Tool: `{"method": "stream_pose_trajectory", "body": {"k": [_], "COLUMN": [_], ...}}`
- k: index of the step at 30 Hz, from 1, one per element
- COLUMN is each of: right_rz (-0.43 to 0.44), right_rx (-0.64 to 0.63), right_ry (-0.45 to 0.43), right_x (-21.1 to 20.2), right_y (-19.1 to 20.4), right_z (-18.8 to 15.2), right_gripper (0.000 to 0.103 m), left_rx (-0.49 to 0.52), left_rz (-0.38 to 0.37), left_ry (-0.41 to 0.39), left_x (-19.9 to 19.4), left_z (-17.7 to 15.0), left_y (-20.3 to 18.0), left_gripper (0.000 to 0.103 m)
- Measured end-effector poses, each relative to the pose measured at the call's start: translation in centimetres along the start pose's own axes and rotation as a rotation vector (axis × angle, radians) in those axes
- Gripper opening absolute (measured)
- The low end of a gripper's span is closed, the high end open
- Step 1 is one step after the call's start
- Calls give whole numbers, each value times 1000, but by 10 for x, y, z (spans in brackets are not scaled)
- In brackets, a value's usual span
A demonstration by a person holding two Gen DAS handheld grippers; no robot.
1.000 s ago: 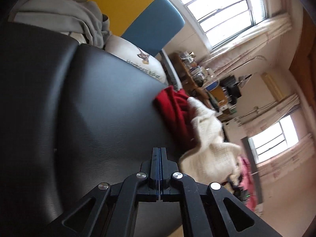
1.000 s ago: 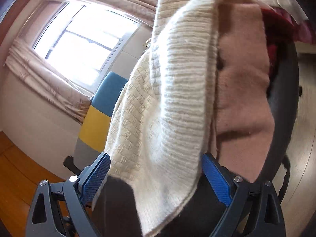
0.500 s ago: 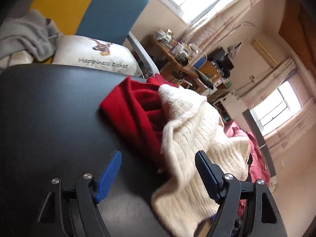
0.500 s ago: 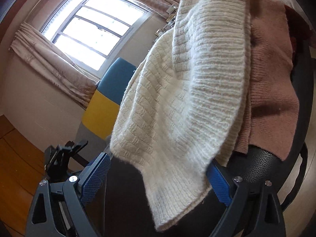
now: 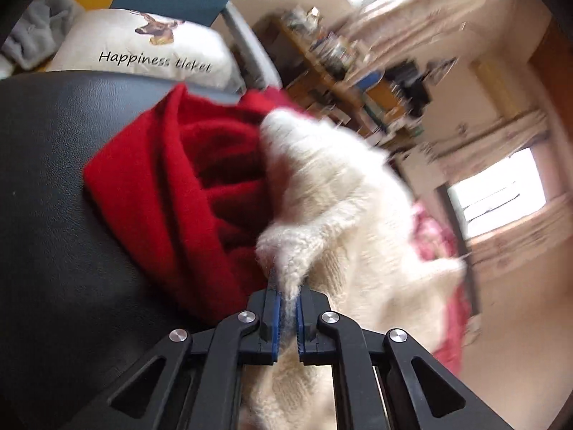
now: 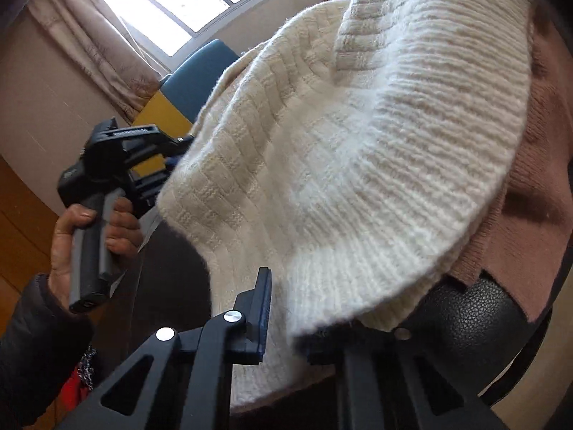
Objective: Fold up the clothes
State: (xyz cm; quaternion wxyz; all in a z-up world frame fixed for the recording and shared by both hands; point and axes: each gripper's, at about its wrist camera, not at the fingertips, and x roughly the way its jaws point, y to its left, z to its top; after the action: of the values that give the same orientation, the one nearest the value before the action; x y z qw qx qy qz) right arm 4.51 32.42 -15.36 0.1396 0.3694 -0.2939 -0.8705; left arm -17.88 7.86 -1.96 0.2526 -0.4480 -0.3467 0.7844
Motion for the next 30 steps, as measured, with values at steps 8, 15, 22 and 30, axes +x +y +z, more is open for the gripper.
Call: {"method": "stream_pose_trajectory", "body": {"k": [8, 15, 22, 30], "right_rz": [282, 468, 554, 531], "right_rx": [-225, -320, -350, -394], "right_ry": [47, 172, 435, 714], "right_x": [-2, 1, 28, 37], "right_y": [97, 164, 211, 247], "right_z": [-9, -54, -127, -195], "right_gripper": [8, 8, 14, 43], "left_rx": [-6, -45, -142, -193], "left_rz": [-113, 10, 162, 347], "left_ry": [-210, -301, -352, -512], "left_x": [-127, -213, -287, -394], "left_z": [-13, -40, -90, -167], "left_y": [-7, 45, 125, 186], "left_gripper": [5, 5, 5, 5]}}
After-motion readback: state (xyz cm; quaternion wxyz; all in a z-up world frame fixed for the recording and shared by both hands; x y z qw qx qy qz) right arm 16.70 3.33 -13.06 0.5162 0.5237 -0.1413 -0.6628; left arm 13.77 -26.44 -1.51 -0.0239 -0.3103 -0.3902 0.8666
